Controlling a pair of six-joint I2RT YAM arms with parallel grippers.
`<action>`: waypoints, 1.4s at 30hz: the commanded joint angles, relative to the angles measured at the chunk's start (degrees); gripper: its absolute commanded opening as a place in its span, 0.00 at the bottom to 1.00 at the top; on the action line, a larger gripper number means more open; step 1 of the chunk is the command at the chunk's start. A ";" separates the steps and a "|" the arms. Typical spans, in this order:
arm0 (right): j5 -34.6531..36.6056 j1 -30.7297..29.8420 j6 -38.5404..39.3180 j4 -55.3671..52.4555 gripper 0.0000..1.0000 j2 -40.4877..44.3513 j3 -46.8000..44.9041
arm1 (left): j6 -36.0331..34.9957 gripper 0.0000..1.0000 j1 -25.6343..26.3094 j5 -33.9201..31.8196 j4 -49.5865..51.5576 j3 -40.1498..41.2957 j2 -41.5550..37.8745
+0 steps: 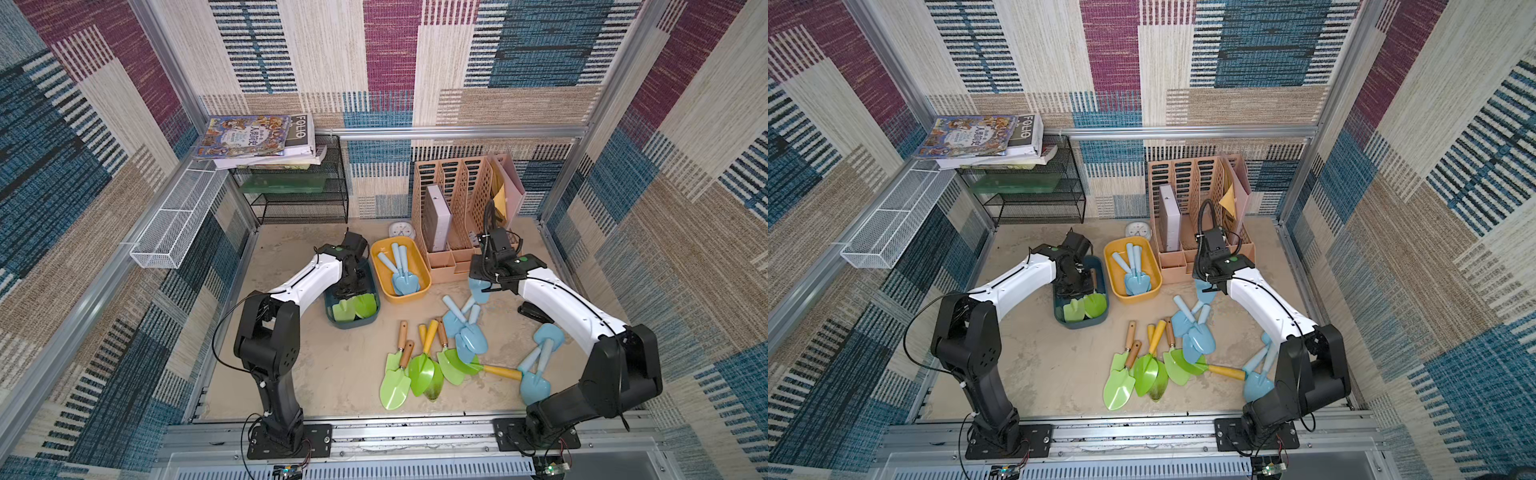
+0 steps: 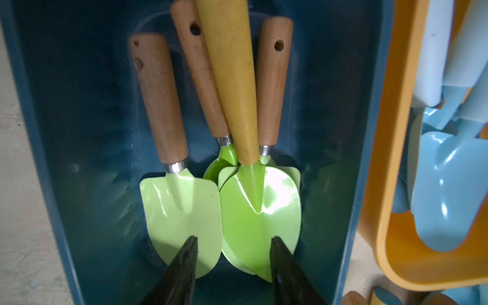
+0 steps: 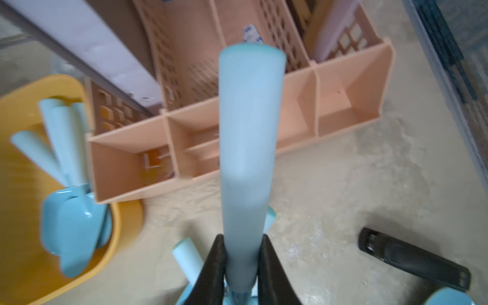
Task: Sort the small shovels by color and place them into the storage box
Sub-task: Pick up the shovel from the center of the board, then place the shovel in the storage box.
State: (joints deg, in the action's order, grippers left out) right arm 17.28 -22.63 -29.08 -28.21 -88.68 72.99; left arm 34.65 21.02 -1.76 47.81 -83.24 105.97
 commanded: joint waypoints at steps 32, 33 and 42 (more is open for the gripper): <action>-17.13 -12.13 9.31 -8.16 0.14 -45.88 46.04 | -0.49 0.47 -0.10 -5.93 2.11 9.90 -10.70; -17.13 -12.13 9.28 -8.31 0.14 -45.88 45.73 | -0.53 0.48 -0.11 -5.91 2.16 9.98 -10.68; -13.30 -12.09 7.83 -6.95 0.45 -43.36 42.05 | -0.40 0.49 0.18 -4.91 2.14 10.05 -10.92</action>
State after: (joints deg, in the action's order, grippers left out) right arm 0.43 -34.85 -20.69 -36.01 -134.08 115.31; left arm 34.46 21.02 -7.29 49.32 -73.38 95.57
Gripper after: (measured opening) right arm 0.408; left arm 0.483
